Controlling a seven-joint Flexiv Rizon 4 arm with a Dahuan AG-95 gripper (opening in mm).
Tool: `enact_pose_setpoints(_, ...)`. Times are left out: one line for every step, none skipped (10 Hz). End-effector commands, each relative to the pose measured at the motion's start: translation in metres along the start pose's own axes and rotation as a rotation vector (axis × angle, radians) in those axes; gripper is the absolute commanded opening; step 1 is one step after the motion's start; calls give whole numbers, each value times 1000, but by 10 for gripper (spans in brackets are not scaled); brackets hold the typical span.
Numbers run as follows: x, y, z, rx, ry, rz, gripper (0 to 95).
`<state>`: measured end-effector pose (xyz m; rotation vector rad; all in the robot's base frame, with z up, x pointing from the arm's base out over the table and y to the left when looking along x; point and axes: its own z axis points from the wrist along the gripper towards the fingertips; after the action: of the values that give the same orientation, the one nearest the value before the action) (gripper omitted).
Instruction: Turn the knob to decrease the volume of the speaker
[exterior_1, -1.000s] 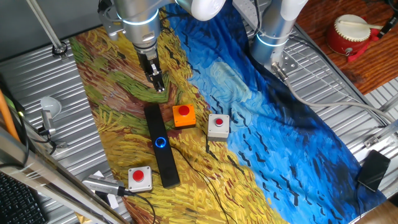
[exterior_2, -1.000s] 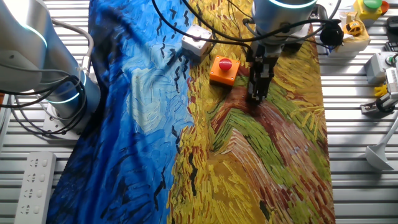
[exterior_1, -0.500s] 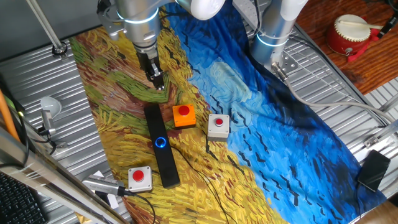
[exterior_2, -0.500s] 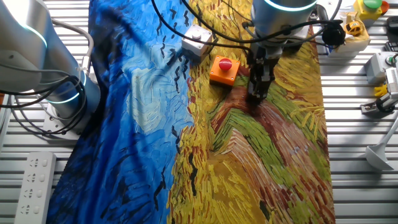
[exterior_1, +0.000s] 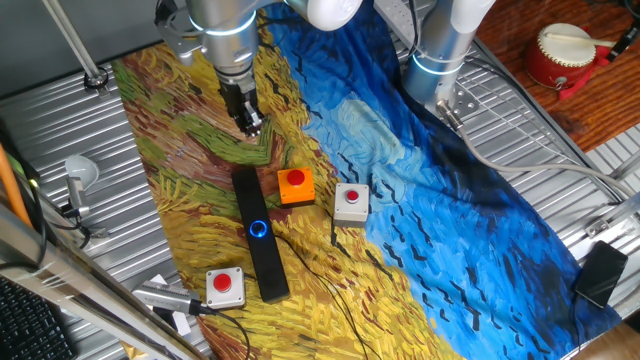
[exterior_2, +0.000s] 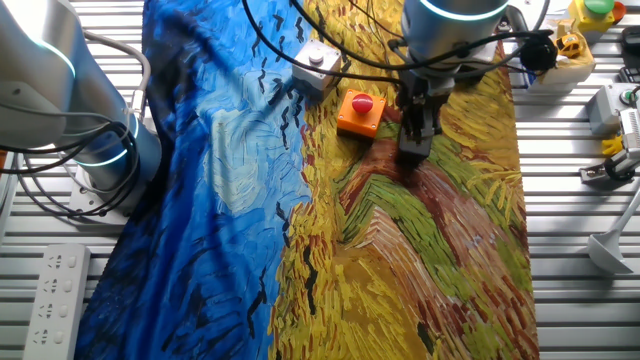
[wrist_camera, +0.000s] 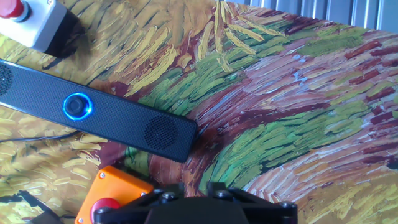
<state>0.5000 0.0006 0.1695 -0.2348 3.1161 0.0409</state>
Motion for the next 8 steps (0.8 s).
enact_pose_setpoints(0, 0, 0, 3, 0, -1, 0)
enact_pose_setpoints(0, 0, 0, 3, -1, -2, 0)
enact_pose_setpoints(0, 0, 0, 4, -1, -2, 0)
enact_pose_setpoints(0, 0, 0, 3, 2, -14, 0)
enact_pose_setpoints(0, -1, 0, 3, 0, -42, 0)
enact_pose_setpoints(0, -1, 0, 3, 1, -59, 0)
enact_pose_setpoints(0, -2, 0, 3, 3, -67, 0)
enact_pose_setpoints(-4, -4, 4, -11, -1, -73, 0)
